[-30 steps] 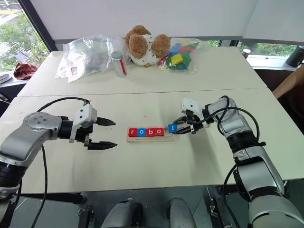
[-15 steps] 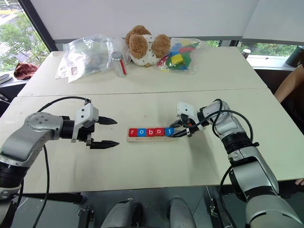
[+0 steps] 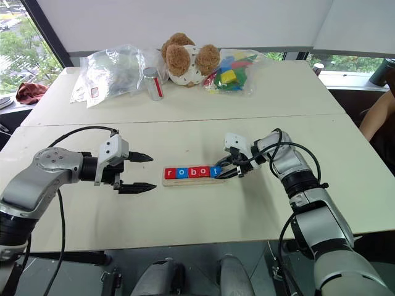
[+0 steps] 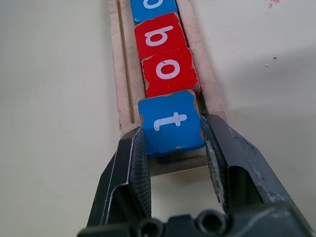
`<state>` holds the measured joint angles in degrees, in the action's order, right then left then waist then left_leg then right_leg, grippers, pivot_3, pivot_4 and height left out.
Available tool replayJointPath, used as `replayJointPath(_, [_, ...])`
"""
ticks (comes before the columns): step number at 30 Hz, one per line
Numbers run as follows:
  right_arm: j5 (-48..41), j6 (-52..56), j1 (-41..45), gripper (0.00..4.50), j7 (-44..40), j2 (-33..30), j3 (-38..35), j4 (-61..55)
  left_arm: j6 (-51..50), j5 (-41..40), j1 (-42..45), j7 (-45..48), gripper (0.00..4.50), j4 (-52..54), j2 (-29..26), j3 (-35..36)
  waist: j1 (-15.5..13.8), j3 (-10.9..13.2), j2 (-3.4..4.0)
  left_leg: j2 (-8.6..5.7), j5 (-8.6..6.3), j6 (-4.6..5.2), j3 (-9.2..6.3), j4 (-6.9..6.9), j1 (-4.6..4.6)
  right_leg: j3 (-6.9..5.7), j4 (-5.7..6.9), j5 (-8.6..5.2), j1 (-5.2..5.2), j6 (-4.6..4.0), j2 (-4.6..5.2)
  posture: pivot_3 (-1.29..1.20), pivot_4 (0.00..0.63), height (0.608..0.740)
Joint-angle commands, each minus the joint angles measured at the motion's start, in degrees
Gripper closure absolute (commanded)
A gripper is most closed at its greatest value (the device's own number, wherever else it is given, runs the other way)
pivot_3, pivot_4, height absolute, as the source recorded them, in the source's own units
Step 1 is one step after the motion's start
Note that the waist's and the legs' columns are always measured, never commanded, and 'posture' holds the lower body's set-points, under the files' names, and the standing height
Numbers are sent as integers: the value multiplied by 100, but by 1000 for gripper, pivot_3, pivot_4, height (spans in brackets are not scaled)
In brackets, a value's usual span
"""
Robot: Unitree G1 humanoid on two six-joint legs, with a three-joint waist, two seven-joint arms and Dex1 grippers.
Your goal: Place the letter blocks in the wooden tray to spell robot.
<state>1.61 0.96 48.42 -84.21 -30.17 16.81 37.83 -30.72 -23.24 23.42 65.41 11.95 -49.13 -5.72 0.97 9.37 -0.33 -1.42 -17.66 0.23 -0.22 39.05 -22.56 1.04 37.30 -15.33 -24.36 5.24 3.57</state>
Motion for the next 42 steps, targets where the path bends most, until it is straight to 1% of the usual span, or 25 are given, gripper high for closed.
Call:
replayJointPath(1, [25,-36,184,3359,46,78,24,24,-7,-82,18,-36,0,162,-8,200,1,0,0,0,0,0,0,0,0,0,0,0,0,0,0,0,150,740])
replayJointPath(9, [91,-245,223,3359,142,134,33,152,-26,-105,3,-64,0,194,-5,200,14,0,0,0,1,-3,-1,0,1,0,1,0,0,0,0,0,150,740])
replayJointPath(11, [105,-306,241,2300,170,141,31,187,-29,-114,-1,-67,0,196,-1,199,14,0,0,0,8,-14,0,0,1,0,1,0,0,0,0,0,150,740])
replayJointPath(13, [110,-322,254,1408,181,149,23,211,-33,-126,-3,-73,0,198,-4,196,12,0,0,0,10,-17,0,0,1,0,1,0,0,0,0,0,150,740])
replayJointPath(15, [93,-297,257,333,181,154,-1,185,-35,-145,-13,-76,0,203,-16,199,10,0,0,0,10,-17,0,0,1,0,1,0,0,0,0,0,150,740])
replayJointPath(16, [75,-278,260,56,185,154,-22,159,-34,-148,-14,-80,0,200,-21,196,9,0,0,0,9,-17,0,0,1,0,1,0,0,0,0,0,150,740])
replayJointPath(25, [-76,-143,176,56,399,-151,-294,-316,-30,-166,-24,-95,0,197,-32,199,-9,0,0,0,9,-16,-1,-1,0,0,1,0,0,0,0,0,150,740])
replayJointPath(28, [-272,280,-8,56,532,-351,-540,-742,-62,-219,-136,-147,0,209,-46,315,-7,0,0,0,9,-16,-1,-1,0,0,1,0,0,0,0,0,150,740])
replayJointPath(29, [-408,596,-130,56,567,-461,-681,-1020,-167,-334,-231,-197,0,205,-42,462,-11,0,0,0,8,-15,-1,-3,0,0,0,0,-1,0,1,0,150,740])
replayJointPath(32, [-868,1758,-702,56,620,-912,-1115,-2156,-307,-535,-781,-168,0,183,-225,948,-26,0,0,2,-3,4,-5,-6,-4,0,-1,0,-5,0,2,0,150,740])
replayJointPath(36, [-1478,3220,-1943,56,978,-1509,-1840,-3777,-308,-584,-1733,-182,0,32,-434,1663,-33,0,1,3,-9,12,-7,-9,-12,-1,-7,0,-10,-1,5,0,150,740])
replayJointPath(38, [-1694,3676,-2536,56,1333,-1571,-2197,-4345,-292,-610,-1980,-248,0,-96,-413,1892,-41,0,0,4,-11,14,-7,-11,-13,-1,-12,-1,-8,-2,8,0,150,740])
replayJointPath(40, [-1854,4029,-2933,56,1703,-1522,-2437,-4735,-254,-606,-2072,-311,0,-226,-344,1997,-37,-1,0,3,-11,14,-7,-9,-12,-1,-11,-1,-5,-2,10,0,150,740])
replayJointPath(42, [-1982,4230,-3235,56,2158,-1319,-2655,-4981,-98,-545,-2030,-436,0,-476,-159,2016,-35,-1,0,3,-10,13,-6,-5,-6,0,-10,5,1,-10,13,0,150,740])
